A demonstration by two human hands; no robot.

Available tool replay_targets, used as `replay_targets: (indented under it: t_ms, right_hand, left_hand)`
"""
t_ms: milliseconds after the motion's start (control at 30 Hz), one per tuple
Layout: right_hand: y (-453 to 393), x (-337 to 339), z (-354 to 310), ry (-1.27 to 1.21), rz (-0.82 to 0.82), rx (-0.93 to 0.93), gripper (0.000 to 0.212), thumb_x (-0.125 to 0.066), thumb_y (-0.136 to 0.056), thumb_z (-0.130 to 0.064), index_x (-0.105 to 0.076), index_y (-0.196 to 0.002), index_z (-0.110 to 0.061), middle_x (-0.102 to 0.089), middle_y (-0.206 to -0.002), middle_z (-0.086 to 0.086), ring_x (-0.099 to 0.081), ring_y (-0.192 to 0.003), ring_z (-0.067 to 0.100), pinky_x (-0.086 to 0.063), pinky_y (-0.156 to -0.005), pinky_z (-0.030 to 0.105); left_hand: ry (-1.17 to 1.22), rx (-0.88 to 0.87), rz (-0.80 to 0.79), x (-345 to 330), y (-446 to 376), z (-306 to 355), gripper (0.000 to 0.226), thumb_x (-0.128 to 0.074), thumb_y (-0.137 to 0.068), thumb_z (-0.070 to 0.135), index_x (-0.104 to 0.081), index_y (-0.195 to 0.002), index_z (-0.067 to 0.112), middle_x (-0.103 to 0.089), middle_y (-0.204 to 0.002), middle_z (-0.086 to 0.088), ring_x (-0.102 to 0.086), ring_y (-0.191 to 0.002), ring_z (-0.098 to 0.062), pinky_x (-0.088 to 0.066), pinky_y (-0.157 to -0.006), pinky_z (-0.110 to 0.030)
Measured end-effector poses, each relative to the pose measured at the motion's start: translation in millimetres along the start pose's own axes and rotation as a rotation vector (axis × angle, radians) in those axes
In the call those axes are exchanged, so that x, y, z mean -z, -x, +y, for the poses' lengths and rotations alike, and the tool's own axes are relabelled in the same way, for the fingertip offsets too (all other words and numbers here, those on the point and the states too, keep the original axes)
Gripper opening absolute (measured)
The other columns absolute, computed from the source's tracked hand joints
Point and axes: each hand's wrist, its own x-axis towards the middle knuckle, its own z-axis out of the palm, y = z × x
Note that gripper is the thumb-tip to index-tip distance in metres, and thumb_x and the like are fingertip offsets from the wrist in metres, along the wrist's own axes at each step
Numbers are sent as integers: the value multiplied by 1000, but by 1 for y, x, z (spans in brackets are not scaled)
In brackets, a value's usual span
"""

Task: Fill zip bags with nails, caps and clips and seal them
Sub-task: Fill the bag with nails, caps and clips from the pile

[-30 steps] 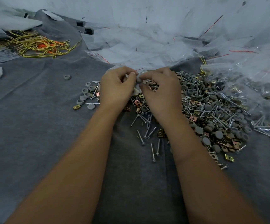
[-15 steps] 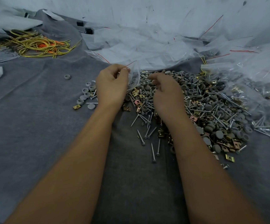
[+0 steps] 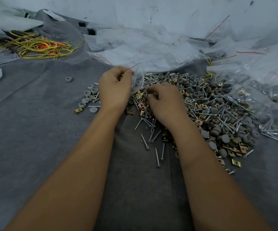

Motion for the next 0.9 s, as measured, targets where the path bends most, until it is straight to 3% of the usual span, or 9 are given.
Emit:
replay_targets:
  t_ms: [133, 233, 333, 533, 667, 833, 900]
  right_hand:
    - [-3, 0, 2, -85, 14, -67, 29, -52, -95, -19, -67, -120, -18, -62, -120, 8, -55, -113, 26, -44, -98, 40]
    - [0, -2, 3, -5, -46, -31, 39, -49, -97, -22, -55, -135, -25, -59, -127, 7, -48, -121, 28, -39, -102, 40]
    - [1, -2, 3, 66, -66, 37, 40, -48, -97, -21, -55, -135, -29, -60, -124, 6, -47, -119, 29, -37, -100, 39]
    - [1, 0, 0, -79, 40, -14, 25, -59, -91, -15, -71, -110, -26, -68, -104, 0, -58, -101, 22, -48, -90, 41]
    - [0, 1, 2, -162, 91, -80, 12, -65, -87, -14, -65, -93, -24, -62, -89, -2, -58, -91, 22, -50, -83, 40]
    - [0, 0, 2, 63, 10, -56, 31, -60, -92, -30, -64, -122, -25, -60, -121, 5, -50, -116, 28, -41, -99, 41]
    - [-1, 0, 2, 103, -2, -45, 29, -60, -93, -31, -67, -120, -25, -62, -120, 4, -51, -116, 28, -42, -98, 42]
  left_hand:
    - [-11, -7, 4, 0, 1, 1, 19, -55, -89, 11, -74, -86, 14, -52, -52, 14, -42, -44, 4, -32, -50, -14]
    - [-11, -11, 2, 0, 1, 1, 19, -55, -89, 12, -73, -85, 16, -55, -57, 12, -43, -46, 3, -33, -51, -14]
    - [-11, -8, 1, 0, 1, 1, 18, -56, -89, 13, -73, -85, 16, -52, -53, 13, -40, -43, 2, -31, -48, -15]
    - [-2, -2, 3, -1, 0, 1, 19, -55, -89, 10, -73, -84, 13, -48, -44, 15, -40, -44, 2, -31, -49, -14]
    - [-2, -12, 1, 0, 0, 1, 19, -55, -89, 10, -73, -84, 14, -50, -44, 16, -42, -45, 3, -32, -49, -14]
    - [-9, -17, -15, 0, 0, 0, 19, -55, -89, 11, -72, -83, 14, -46, -40, 17, -38, -43, 0, -29, -47, -16]
    - [-11, -17, -15, 0, 0, 0, 19, -55, -89, 11, -72, -83, 14, -45, -40, 16, -37, -42, 0, -28, -47, -16]
